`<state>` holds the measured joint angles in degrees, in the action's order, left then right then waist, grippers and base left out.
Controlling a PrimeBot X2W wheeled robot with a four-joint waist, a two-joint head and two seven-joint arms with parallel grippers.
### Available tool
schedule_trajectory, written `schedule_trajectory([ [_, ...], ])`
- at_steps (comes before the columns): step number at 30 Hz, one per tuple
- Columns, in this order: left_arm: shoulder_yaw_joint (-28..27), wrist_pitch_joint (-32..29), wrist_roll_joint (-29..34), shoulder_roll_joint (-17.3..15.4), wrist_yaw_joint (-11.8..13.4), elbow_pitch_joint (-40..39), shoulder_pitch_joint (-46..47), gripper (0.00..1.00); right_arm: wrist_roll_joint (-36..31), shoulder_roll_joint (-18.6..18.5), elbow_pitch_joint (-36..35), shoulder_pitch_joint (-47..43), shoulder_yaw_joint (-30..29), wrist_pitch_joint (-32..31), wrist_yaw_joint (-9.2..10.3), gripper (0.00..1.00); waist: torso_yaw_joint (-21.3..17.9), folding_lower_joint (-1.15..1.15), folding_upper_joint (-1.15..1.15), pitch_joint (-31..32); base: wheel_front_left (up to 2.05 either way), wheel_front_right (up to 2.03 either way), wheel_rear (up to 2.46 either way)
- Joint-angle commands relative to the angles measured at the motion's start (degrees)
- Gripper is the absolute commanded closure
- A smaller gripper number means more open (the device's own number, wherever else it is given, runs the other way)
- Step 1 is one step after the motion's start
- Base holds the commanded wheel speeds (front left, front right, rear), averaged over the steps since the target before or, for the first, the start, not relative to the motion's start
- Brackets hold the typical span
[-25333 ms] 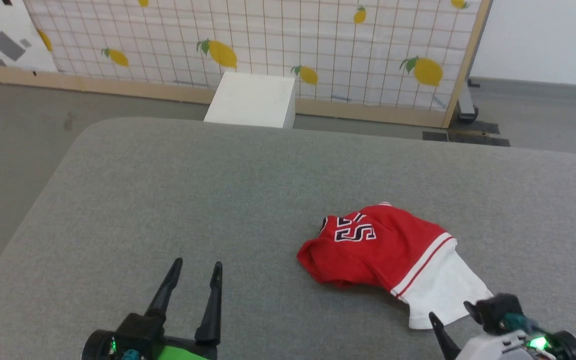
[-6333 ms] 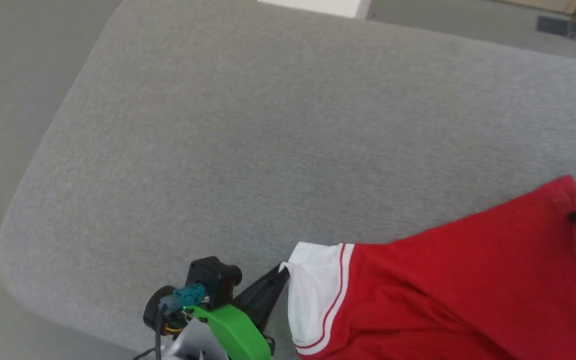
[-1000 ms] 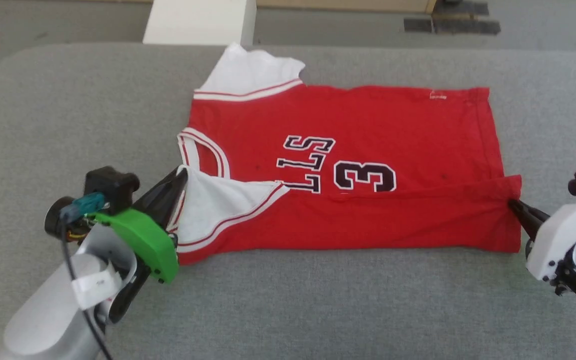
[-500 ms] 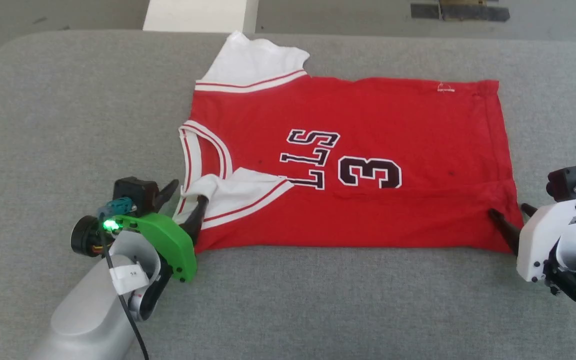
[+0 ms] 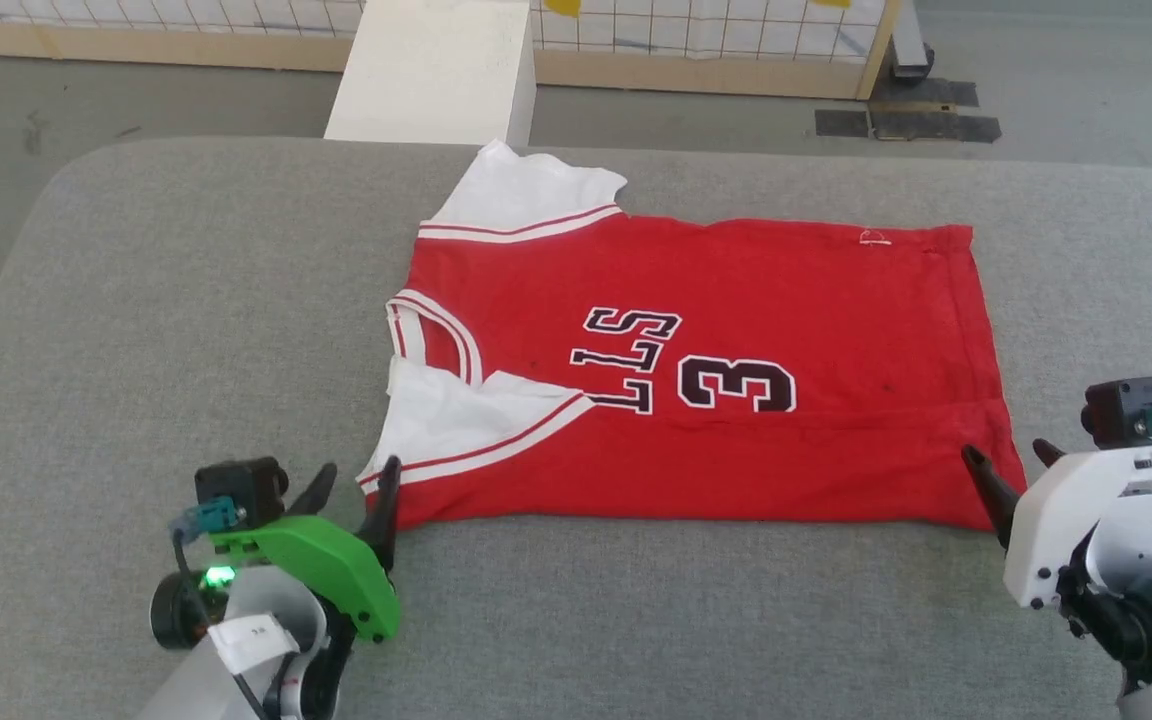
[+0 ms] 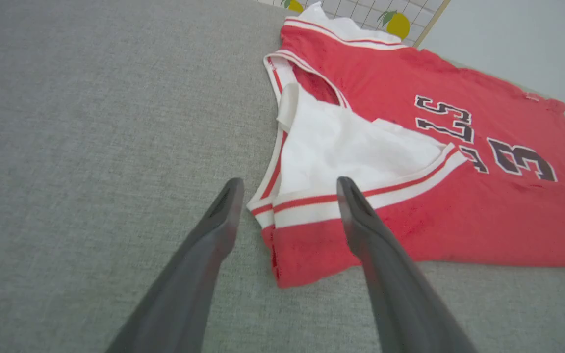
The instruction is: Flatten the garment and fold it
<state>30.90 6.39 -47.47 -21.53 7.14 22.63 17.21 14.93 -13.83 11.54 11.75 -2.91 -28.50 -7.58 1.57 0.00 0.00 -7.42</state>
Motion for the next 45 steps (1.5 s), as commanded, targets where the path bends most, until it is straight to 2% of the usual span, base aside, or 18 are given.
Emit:
schedule_trajectory([
  [1, 0.41, -1.47, 0.08, -0.54, 1.42, -1.17, -1.01, 0.0, -0.99, 1.16, -2.29, -1.4, -1.05, -0.93, 0.09, 0.0, -0.31, 0.0, 0.0, -0.37, 0.0, 0.0, 0.0],
  [6, 1.95, -7.12, 1.43, -2.4, 5.52, -2.73, -1.25, 0.0, -2.97, 4.0, -10.56, -4.15, -2.89, -4.57, 0.09, 0.0, -1.56, 0.0, 0.0, -2.3, 0.0, 0.0, 0.0],
  [10, 2.42, -10.04, 2.41, -3.35, 8.32, -2.03, -0.25, 0.0, -3.48, 4.88, -15.04, -5.23, -3.74, -6.68, 0.09, 0.0, -2.56, 0.0, 0.0, -4.01, 0.0, 0.0, 0.0],
  [12, 2.81, -11.55, 2.58, -3.51, 9.0, -1.45, 0.29, 0.0, -3.49, 5.03, -16.57, -5.63, -4.1, -7.47, 0.09, 0.0, -2.94, 0.0, 0.0, -4.78, 0.0, 0.0, 0.0],
  [15, 4.16, -14.87, 2.0, -3.35, 8.3, -0.45, 0.56, 0.0, -3.64, 4.98, -18.1, -5.96, -4.71, -8.32, 0.09, 0.0, -3.38, 0.0, 0.0, -5.76, 0.0, 0.0, 0.0],
  [16, 4.63, -15.73, 1.81, -3.22, 7.85, -0.11, 0.65, 0.53, -3.89, 4.82, -18.43, -6.05, -4.86, -8.63, 0.09, 0.0, -3.44, 0.0, 0.0, -5.99, 0.0, 0.0, 0.0],
  [17, 5.04, -16.34, 1.7, -3.13, 7.38, 0.08, 0.74, 1.0, -4.07, 4.71, -18.62, -6.11, -4.92, -8.86, 0.09, 0.0, -3.45, 0.0, 0.0, -6.11, 0.0, 0.0, 0.0],
  [20, 5.88, -17.25, 1.16, -2.61, 5.89, -0.29, 0.91, 1.0, -4.68, 4.2, -18.63, -6.3, -4.96, -9.59, 0.09, 0.0, -3.13, 0.0, 0.0, -6.1, 0.0, 0.0, 0.0],
  [25, 5.2, -13.22, 1.11, -1.34, 5.06, -2.26, 0.83, 1.0, -6.36, 3.95, -15.57, -5.35, -5.73, -10.33, 0.09, 0.0, -1.62, 0.0, 0.0, -4.66, 0.0, 0.0, 0.0],
  [30, 4.84, -10.33, 1.54, -0.96, 5.08, -5.84, 0.31, 1.0, -9.52, 3.67, -8.95, -3.46, -6.49, -11.53, 0.09, 0.0, 0.27, 0.0, 0.0, -3.83, 0.0, 0.0, 0.0],
  [39, 5.79, -9.71, 3.58, -2.42, 6.1, -12.37, -0.11, 1.0, -10.61, 5.08, 1.87, 0.44, -8.16, -10.04, 0.09, 0.0, 2.48, 0.0, 0.0, -5.44, 0.0, 0.0, 0.0],
  [40, 5.88, -9.97, 3.91, -2.98, 6.49, -13.53, -0.14, 1.0, -10.45, 5.25, 5.05, 0.76, -7.4, -10.19, 0.09, 1.0, 2.62, 0.0, 0.0, -5.67, 0.0, 0.0, 0.0],
  [45, 6.3, -10.38, 4.24, -4.02, 6.65, -13.82, -0.86, 1.0, -9.33, 3.25, 8.2, 0.91, -5.81, -9.07, 0.09, 1.0, 2.19, 0.0, 0.0, -4.23, 0.0, 0.0, 0.0],
])
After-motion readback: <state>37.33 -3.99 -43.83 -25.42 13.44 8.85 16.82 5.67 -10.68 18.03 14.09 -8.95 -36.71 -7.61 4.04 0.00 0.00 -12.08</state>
